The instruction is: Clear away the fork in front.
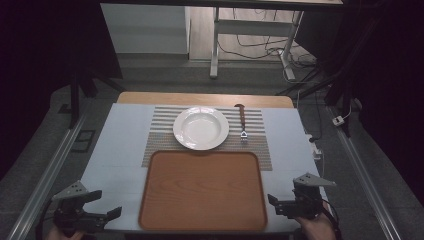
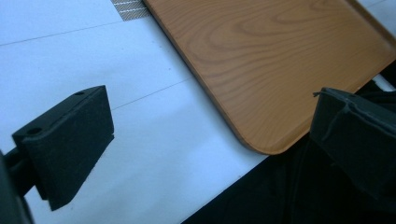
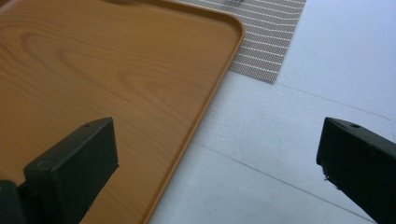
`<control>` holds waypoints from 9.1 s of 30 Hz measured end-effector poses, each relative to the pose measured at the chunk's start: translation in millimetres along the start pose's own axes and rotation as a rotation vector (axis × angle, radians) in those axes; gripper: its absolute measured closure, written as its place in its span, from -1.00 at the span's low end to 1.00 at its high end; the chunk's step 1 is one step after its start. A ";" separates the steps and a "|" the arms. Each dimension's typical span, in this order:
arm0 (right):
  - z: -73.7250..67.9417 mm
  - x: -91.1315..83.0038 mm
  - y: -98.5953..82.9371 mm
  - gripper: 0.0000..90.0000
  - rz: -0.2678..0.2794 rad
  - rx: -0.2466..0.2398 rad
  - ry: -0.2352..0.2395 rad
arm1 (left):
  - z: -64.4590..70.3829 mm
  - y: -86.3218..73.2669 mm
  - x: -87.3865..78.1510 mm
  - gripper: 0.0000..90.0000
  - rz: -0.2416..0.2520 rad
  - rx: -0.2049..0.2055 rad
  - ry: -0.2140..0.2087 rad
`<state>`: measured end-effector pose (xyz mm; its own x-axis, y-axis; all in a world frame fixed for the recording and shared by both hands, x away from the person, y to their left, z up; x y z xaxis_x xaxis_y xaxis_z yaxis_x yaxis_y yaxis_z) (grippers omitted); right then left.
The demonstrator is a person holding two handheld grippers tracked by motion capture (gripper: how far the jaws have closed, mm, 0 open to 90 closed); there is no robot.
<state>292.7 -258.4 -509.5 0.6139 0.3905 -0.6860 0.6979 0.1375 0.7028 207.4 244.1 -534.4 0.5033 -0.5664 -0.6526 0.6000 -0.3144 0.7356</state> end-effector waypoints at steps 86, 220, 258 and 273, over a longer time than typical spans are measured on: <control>-45.1 67.1 25.4 -1.00 -0.164 -0.338 -0.024 | 0.2 -0.2 3.6 -1.00 -0.031 0.012 0.000; -70.1 58.0 92.3 1.00 0.086 -0.498 0.182 | 18.6 23.1 19.2 -1.00 0.008 0.136 -0.107; -122.4 -3.0 17.0 1.00 0.018 -0.425 0.690 | 57.5 117.5 101.1 -1.00 -0.070 0.528 -0.264; -142.3 -12.2 -1.6 1.00 -0.046 -0.526 0.819 | 100.4 128.2 135.8 -0.41 -0.179 0.886 -0.446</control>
<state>231.7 -133.8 -475.5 0.0048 0.8591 -0.5118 0.3386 0.4802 0.8092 290.2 50.3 -510.5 0.0633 -0.6319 -0.7724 -0.1255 -0.7729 0.6220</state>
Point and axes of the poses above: each handheld gripper's, and its own axes: x roughly forward along the jaws, y roughly out of its top, z roughly to its right, the point moved 8 cm from there along x, roughly forward along the jaws, and after that the axes turned 11 degrees about x, right-handed, at the moved point
